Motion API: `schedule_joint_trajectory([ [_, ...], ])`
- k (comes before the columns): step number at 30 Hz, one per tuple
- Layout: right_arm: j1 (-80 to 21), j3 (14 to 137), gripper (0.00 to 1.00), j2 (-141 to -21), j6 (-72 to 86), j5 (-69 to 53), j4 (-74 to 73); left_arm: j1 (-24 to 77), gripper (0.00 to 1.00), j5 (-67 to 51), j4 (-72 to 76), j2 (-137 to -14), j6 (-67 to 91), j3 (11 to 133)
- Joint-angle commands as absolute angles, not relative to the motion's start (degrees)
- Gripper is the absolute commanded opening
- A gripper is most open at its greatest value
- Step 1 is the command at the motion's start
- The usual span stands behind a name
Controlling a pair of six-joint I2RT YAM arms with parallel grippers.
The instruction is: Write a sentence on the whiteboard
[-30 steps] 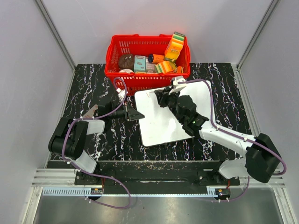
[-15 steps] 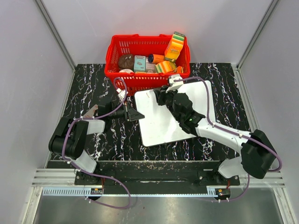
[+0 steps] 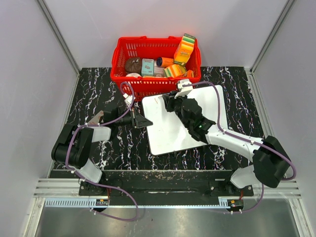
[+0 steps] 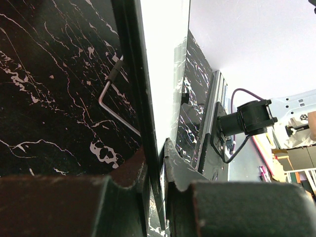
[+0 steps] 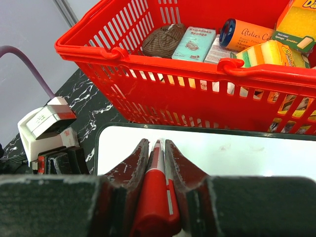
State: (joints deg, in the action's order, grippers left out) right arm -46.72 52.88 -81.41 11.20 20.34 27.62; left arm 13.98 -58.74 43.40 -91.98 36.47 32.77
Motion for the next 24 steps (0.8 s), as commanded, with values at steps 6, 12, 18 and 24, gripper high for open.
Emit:
schedule_joint_trajectory([
  [6,-47.2,51.77,0.0,-79.72,12.74,21.01,27.95,15.2,0.0,-58.97,45.35,-92.9,30.5,33.31],
  [12,-47.2,50.1,0.0,-78.93,13.89,19.95,27.07,15.12,0.0,-58.89,45.44,-92.9,30.5,33.31],
  [18,-47.2,48.87,0.0,-78.4,15.12,19.25,26.98,15.12,0.0,-58.89,45.44,-92.99,30.5,33.31],
  [24,-47.2,48.25,0.0,-78.22,16.08,18.37,26.28,15.12,0.0,-58.97,45.44,-92.99,30.5,33.4],
])
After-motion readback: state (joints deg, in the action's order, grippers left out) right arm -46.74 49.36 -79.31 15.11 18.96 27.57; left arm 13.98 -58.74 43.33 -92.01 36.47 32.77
